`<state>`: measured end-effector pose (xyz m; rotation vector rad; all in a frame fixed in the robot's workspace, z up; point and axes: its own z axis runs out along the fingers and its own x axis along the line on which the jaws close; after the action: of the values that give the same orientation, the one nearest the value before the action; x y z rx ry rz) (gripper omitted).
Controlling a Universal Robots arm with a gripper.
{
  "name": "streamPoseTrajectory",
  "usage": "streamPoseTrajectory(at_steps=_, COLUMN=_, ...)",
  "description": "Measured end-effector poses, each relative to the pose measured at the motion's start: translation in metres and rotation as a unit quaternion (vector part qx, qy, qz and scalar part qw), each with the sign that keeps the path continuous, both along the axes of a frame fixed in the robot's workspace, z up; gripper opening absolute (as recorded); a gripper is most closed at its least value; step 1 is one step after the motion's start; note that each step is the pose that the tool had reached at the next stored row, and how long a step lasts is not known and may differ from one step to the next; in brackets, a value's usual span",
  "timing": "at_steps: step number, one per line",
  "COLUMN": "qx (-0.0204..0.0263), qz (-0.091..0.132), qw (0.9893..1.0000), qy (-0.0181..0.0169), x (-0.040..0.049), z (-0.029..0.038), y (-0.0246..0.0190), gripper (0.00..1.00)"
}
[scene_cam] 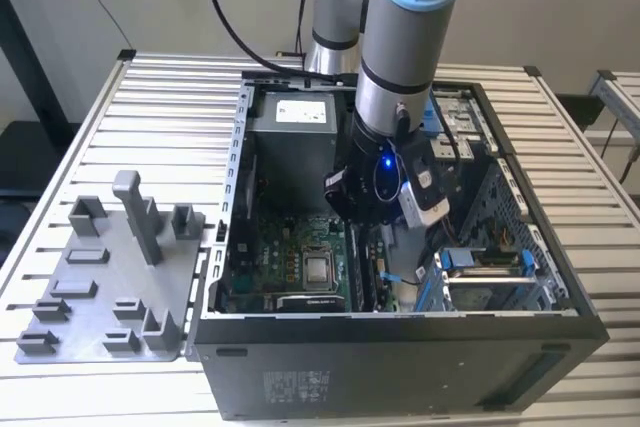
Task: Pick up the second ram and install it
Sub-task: 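Press down the second ram until it locks into place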
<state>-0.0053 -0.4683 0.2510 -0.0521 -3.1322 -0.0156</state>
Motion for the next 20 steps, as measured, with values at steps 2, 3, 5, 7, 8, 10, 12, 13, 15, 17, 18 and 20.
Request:
streamPoseTrajectory(at_steps=2, qx=0.0, qz=0.0, qw=1.0, qy=0.0, x=0.0, z=0.0003, y=0.0, gripper=0.11)
streamPoseTrajectory(at_steps=3, qx=0.0, qz=0.0, qw=1.0, qy=0.0, x=0.0, z=0.0004, y=0.0, gripper=0.11)
streamPoseTrajectory(at_steps=5, qx=0.0, qz=0.0, qw=1.0, qy=0.0, x=-0.0001, z=0.0006, y=0.0, gripper=0.11)
streamPoseTrajectory(at_steps=7, qx=0.0, qz=0.0, qw=1.0, qy=0.0, x=-0.0001, z=0.0009, y=0.0, gripper=0.11)
streamPoseTrajectory(at_steps=8, qx=0.0, qz=0.0, qw=1.0, qy=0.0, x=-0.0001, z=0.001, y=0.0, gripper=0.11)
streamPoseTrajectory(at_steps=10, qx=-0.0001, qz=0.0, qw=1.0, qy=0.0, x=-0.0001, z=0.0011, y=0.0, gripper=0.11)
streamPoseTrajectory(at_steps=12, qx=-0.0002, qz=0.003, qw=1.0, qy=0.0, x=-0.0001, z=0.0008, y=0.0, gripper=0.11)
streamPoseTrajectory(at_steps=13, qx=-0.0002, qz=0.005, qw=1.0, qy=-0.0001, x=-0.0001, z=0.0007, y=0.0, gripper=0.11)
streamPoseTrajectory(at_steps=15, qx=-0.0001, qz=0.012, qw=0.9999, qy=-0.0001, x=-0.0001, z=0.0005, y=0.0, gripper=0.11)
streamPoseTrajectory(at_steps=17, qx=-0.0001, qz=0.021, qw=0.9998, qy=-0.0001, x=-0.0001, z=0.0004, y=0.0, gripper=0.11)
streamPoseTrajectory(at_steps=18, qx=-0.0001, qz=0.026, qw=0.9997, qy=-0.0001, x=-0.0001, z=0.0003, y=0.0, gripper=0.11)
streamPoseTrajectory(at_steps=20, qx=-0.0001, qz=0.039, qw=0.9992, qy=-0.0002, x=-0.0001, z=0.0002, y=0.0, gripper=0.11)
